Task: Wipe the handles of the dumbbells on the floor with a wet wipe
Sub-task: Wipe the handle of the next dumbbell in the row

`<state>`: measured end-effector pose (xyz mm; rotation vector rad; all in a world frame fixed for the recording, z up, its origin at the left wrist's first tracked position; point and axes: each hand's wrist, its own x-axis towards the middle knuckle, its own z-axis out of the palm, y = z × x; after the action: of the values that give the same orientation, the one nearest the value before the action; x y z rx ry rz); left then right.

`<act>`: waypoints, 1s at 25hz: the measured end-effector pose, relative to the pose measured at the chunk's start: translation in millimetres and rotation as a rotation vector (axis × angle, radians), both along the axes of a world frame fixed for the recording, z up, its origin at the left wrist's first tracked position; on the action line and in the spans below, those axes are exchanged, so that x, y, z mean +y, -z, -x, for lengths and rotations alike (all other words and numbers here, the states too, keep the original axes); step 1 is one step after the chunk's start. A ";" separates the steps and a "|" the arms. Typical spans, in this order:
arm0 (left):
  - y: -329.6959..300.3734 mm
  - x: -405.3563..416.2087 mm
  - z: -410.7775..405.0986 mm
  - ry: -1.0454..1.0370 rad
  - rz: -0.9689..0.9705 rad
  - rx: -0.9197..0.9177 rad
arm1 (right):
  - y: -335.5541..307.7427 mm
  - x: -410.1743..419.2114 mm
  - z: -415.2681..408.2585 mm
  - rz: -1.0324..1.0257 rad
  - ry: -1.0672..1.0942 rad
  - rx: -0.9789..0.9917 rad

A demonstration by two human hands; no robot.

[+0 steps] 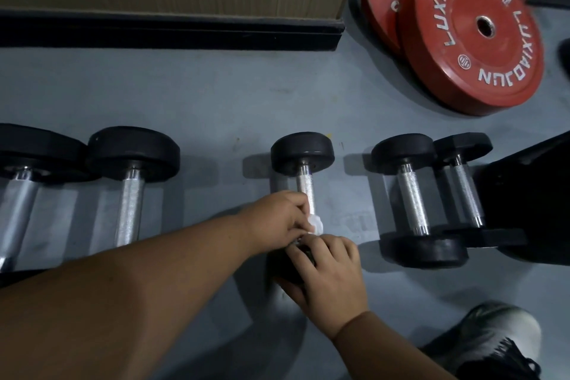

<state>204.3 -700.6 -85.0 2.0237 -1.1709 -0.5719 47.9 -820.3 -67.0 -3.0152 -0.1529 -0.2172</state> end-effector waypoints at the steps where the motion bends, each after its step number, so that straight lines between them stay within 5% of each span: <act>1: -1.1 1.2 -1.8 0.020 -0.012 -0.006 | 0.0 2.3 -0.5 0.005 -0.001 -0.005; 13: -11.4 -30.7 -30.9 -0.292 -0.135 -0.042 | -0.5 9.7 -1.4 0.021 -0.013 0.006; 20: -9.4 3.5 -7.2 0.025 -0.088 0.017 | -1.6 19.0 -4.5 0.017 -0.013 -0.035; 25: -14.8 1.4 -15.7 0.050 -0.117 0.038 | 1.2 25.8 -5.1 -0.006 -0.005 -0.025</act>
<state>220.0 -699.2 -70.1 2.0770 -1.1930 -0.7152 53.0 -794.5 -68.3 -3.0071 -0.1620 -0.2547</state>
